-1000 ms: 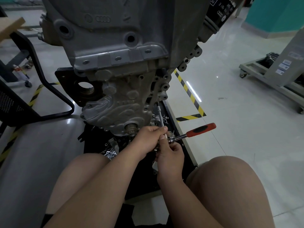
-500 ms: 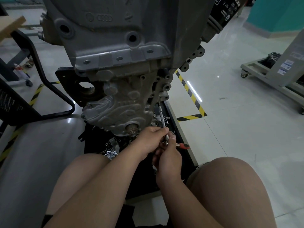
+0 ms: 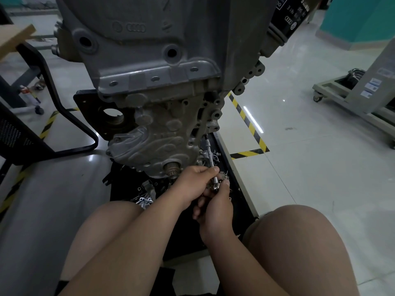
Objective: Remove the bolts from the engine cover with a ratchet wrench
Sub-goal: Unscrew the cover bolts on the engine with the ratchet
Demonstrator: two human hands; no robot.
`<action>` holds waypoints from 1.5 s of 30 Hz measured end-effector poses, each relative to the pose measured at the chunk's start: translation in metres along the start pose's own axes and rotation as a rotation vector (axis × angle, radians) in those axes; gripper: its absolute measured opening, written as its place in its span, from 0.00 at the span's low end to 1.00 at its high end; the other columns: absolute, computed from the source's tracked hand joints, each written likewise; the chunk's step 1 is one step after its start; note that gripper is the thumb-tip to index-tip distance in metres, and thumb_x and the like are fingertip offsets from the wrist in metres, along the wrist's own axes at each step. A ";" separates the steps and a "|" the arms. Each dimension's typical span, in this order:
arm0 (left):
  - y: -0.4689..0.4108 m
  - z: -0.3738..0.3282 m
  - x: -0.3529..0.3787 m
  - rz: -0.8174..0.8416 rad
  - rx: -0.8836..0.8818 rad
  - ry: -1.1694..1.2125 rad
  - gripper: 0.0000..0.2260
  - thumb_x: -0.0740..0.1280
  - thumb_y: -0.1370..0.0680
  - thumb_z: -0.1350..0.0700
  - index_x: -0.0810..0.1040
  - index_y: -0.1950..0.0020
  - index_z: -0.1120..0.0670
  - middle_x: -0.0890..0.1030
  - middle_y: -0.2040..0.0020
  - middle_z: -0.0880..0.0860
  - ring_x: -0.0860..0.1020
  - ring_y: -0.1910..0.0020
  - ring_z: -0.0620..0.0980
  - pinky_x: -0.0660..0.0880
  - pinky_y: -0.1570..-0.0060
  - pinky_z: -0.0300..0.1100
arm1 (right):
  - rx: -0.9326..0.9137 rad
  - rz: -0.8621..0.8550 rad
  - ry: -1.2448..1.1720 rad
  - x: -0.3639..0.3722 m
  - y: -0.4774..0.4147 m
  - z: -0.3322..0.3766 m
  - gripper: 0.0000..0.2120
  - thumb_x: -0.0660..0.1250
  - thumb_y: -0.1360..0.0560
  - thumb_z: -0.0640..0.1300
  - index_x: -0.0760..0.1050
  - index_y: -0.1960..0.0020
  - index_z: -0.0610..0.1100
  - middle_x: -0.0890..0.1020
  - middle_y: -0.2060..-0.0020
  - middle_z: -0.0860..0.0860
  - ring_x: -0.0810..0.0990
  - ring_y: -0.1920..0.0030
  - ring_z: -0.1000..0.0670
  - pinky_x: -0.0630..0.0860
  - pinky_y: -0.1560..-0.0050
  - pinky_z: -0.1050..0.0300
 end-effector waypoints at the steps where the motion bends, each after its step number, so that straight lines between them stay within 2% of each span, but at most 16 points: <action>1: 0.000 0.000 0.000 0.000 -0.002 0.002 0.14 0.64 0.20 0.48 0.80 0.62 0.53 0.73 0.80 0.51 0.65 0.86 0.49 0.63 0.81 0.32 | -0.004 0.002 0.003 0.000 0.000 0.001 0.30 0.52 0.19 0.63 0.74 0.65 0.42 0.71 0.80 0.47 0.67 0.82 0.49 0.64 0.78 0.62; 8: 0.000 -0.002 0.002 -0.032 0.039 0.002 0.14 0.65 0.21 0.50 0.80 0.61 0.57 0.73 0.76 0.54 0.66 0.84 0.47 0.62 0.82 0.31 | -0.147 -0.041 0.144 -0.004 0.000 0.007 0.26 0.56 0.19 0.58 0.76 0.66 0.42 0.73 0.78 0.48 0.70 0.81 0.52 0.65 0.80 0.64; 12: -0.001 -0.002 0.001 -0.081 0.049 -0.010 0.14 0.67 0.22 0.50 0.83 0.65 0.53 0.78 0.72 0.50 0.72 0.76 0.44 0.68 0.75 0.34 | -0.215 -0.060 0.183 -0.006 0.003 0.007 0.21 0.59 0.19 0.55 0.78 0.56 0.38 0.77 0.76 0.50 0.73 0.78 0.55 0.67 0.79 0.65; 14: 0.000 -0.002 0.001 -0.078 0.048 -0.003 0.16 0.67 0.22 0.50 0.84 0.69 0.49 0.78 0.73 0.48 0.72 0.77 0.43 0.68 0.76 0.33 | -0.208 -0.062 0.177 -0.006 0.004 0.007 0.19 0.61 0.20 0.54 0.77 0.55 0.38 0.77 0.76 0.51 0.74 0.77 0.56 0.68 0.78 0.65; 18: 0.003 -0.005 0.002 -0.062 0.050 0.020 0.18 0.66 0.21 0.51 0.84 0.70 0.48 0.76 0.76 0.47 0.69 0.80 0.44 0.64 0.81 0.33 | -0.241 -0.100 0.179 -0.006 0.004 0.007 0.15 0.65 0.21 0.51 0.75 0.55 0.39 0.78 0.71 0.49 0.75 0.74 0.56 0.72 0.73 0.62; 24: 0.002 -0.007 0.002 -0.062 0.041 0.034 0.16 0.66 0.21 0.52 0.82 0.67 0.53 0.77 0.75 0.47 0.73 0.76 0.42 0.70 0.75 0.31 | -0.340 -0.128 0.214 -0.007 0.005 0.011 0.10 0.69 0.23 0.48 0.74 0.55 0.41 0.79 0.64 0.45 0.77 0.66 0.52 0.76 0.61 0.54; 27: 0.002 -0.008 0.002 -0.056 0.044 0.046 0.14 0.66 0.21 0.52 0.82 0.65 0.54 0.77 0.76 0.47 0.73 0.78 0.42 0.69 0.76 0.31 | -0.353 -0.129 0.212 -0.008 0.004 0.011 0.12 0.69 0.24 0.49 0.74 0.55 0.40 0.79 0.65 0.46 0.76 0.67 0.52 0.76 0.62 0.55; 31: 0.003 -0.008 0.001 -0.064 0.040 0.074 0.15 0.67 0.22 0.52 0.80 0.67 0.55 0.75 0.77 0.49 0.69 0.82 0.45 0.64 0.81 0.32 | -0.287 -0.100 0.148 -0.007 0.002 0.009 0.16 0.65 0.21 0.52 0.77 0.56 0.39 0.79 0.73 0.50 0.75 0.73 0.55 0.73 0.72 0.61; 33: 0.004 -0.007 0.001 -0.059 0.028 0.058 0.15 0.67 0.22 0.50 0.78 0.65 0.56 0.73 0.78 0.51 0.66 0.84 0.46 0.62 0.82 0.31 | -0.200 -0.053 0.105 -0.003 0.001 0.007 0.23 0.59 0.19 0.56 0.79 0.63 0.41 0.77 0.76 0.48 0.74 0.77 0.52 0.71 0.76 0.61; 36: 0.005 -0.006 0.000 -0.056 -0.004 -0.001 0.15 0.66 0.22 0.46 0.79 0.61 0.55 0.76 0.77 0.54 0.64 0.86 0.48 0.61 0.82 0.31 | -0.050 0.037 0.040 0.002 0.002 0.003 0.35 0.51 0.18 0.60 0.79 0.75 0.45 0.74 0.79 0.46 0.71 0.80 0.49 0.68 0.76 0.60; 40: 0.004 -0.006 0.000 -0.054 -0.030 -0.004 0.15 0.63 0.20 0.46 0.81 0.59 0.54 0.72 0.80 0.52 0.65 0.86 0.48 0.62 0.82 0.32 | 0.008 0.034 -0.039 0.002 0.001 0.000 0.32 0.50 0.19 0.63 0.73 0.70 0.43 0.71 0.80 0.46 0.67 0.82 0.48 0.64 0.77 0.63; 45: 0.003 -0.006 0.000 -0.047 -0.033 -0.004 0.14 0.63 0.20 0.49 0.81 0.59 0.54 0.70 0.80 0.52 0.64 0.84 0.48 0.63 0.81 0.33 | 0.024 0.041 -0.060 0.001 0.001 0.001 0.33 0.50 0.20 0.65 0.70 0.74 0.46 0.69 0.81 0.47 0.65 0.83 0.49 0.63 0.78 0.64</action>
Point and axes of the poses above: each hand's wrist, its own y-axis away from the middle knuckle, its own x-axis out of the palm, z = x × y, the point moved 3 cm from there along -y, towards the middle knuckle
